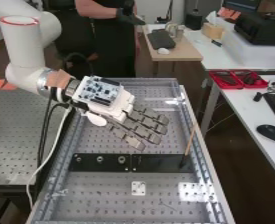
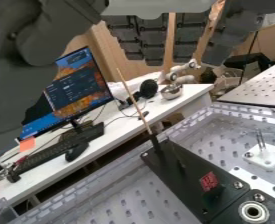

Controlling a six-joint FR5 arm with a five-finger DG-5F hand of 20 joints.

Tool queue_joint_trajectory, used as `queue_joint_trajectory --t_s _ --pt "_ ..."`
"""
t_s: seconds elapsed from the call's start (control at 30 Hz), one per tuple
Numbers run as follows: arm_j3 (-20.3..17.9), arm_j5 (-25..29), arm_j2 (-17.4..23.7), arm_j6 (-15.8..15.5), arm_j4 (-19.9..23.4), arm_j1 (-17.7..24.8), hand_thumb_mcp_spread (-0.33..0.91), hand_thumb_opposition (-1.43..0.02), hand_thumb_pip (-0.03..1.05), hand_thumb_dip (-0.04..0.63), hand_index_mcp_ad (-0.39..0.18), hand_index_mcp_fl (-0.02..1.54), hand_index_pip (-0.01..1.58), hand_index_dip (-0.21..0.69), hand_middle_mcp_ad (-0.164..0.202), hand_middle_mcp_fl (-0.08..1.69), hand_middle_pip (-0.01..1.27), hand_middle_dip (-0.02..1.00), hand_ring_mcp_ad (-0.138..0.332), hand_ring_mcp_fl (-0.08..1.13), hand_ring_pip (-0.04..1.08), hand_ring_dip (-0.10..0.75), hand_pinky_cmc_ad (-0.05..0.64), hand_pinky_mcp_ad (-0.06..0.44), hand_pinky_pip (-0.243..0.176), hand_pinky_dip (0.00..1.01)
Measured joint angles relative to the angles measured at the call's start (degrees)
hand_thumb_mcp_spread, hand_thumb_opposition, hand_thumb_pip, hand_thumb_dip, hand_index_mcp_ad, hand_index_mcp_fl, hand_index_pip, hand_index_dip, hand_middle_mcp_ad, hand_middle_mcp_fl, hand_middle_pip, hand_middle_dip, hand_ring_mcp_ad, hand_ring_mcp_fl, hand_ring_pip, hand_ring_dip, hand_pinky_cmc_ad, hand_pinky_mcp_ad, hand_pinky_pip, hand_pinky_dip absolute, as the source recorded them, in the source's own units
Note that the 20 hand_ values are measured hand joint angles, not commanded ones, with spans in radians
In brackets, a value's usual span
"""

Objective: Grab the drill bit and place it in the clear container

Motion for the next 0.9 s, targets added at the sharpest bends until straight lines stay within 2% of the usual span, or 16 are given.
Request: queue_joint_trajectory --t_s 0.37,0.6,0.9 --pt "0.5 -0.3 -0.1 -0.1 -0.7 -0.1 0.23 -0.69 0.30 0.009 0.105 0.03 0.08 0.129 0.126 0.02 0.14 0.03 0.155 0.02 0.10 -0.010 0.260 0.201 -0.106 0.29" --pt "1.0 -0.4 1.2 -1.6 -0.8 0.0 0.23 -0.69 0.30 0.009 0.105 0.03 0.08 0.129 0.122 0.02 0.14 0.03 0.152 0.02 0.10 -0.010 0.260 0.202 -0.106 0.29" --pt "1.7 -0.1 0.5 -1.7 -0.8 -0.2 0.23 -0.69 0.30 0.009 0.086 0.03 0.08 0.129 0.122 0.02 0.14 0.03 0.162 0.01 0.10 -0.010 0.260 0.199 -0.110 0.29"
